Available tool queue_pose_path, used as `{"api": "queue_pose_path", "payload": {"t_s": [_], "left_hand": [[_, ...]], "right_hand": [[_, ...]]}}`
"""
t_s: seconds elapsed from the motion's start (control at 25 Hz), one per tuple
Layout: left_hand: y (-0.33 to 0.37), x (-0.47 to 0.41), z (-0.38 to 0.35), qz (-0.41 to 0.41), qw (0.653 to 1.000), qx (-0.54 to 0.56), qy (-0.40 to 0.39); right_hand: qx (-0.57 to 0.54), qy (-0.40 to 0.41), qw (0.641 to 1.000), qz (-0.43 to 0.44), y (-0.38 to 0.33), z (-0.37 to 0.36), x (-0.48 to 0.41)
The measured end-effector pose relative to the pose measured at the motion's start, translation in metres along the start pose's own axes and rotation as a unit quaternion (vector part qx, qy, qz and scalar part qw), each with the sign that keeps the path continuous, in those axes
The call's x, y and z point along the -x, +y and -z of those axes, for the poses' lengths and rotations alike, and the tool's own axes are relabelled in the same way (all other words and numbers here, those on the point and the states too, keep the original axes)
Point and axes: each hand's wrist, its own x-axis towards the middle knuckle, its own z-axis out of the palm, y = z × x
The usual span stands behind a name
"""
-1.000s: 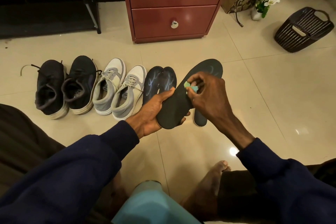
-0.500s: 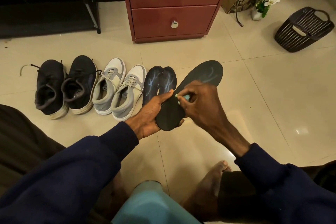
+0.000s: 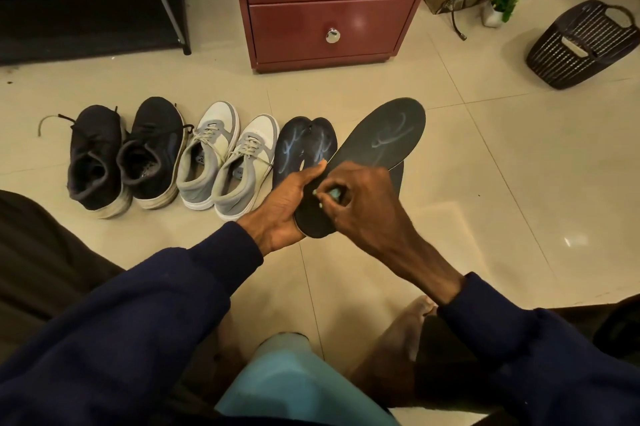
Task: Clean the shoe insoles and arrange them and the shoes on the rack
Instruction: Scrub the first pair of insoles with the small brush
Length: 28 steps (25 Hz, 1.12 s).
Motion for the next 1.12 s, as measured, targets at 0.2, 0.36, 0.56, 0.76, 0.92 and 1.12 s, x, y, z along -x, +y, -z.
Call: {"api": "queue_pose_path", "payload": {"t_s": [0.2,0.36,0.56,0.76,0.92,1.12], "left_hand": [[0.003,0.001,-0.009,-0.006,0.999,0.033,-0.023],[0.005,0.004,-0.01,-0.012,0.999,0.036,-0.029],[0.007,0.004,-0.007,-0.022,0.998,0.044,-0.034],[0.005,-0.004,-0.002,-0.052,0.996,0.063,-0.035],[0.005,-0.009,0.005,-0.069,0.996,0.049,-0.034],[0.004,-0.01,0.003,-0.077,0.995,0.061,-0.026]], "right_hand": [[0.031,0.052,0.998,-0.009,0.015,0.016,-0.017],[0.029,0.038,0.999,-0.017,0.004,0.008,-0.006],[0.037,-0.044,0.998,-0.015,0.002,0.014,-0.01],[0.034,-0.046,0.998,-0.038,-0.003,0.012,-0.002],[0.04,-0.048,0.997,-0.047,0.004,0.017,-0.008],[0.02,-0.087,0.994,-0.057,-0.003,0.015,-0.001]]}}
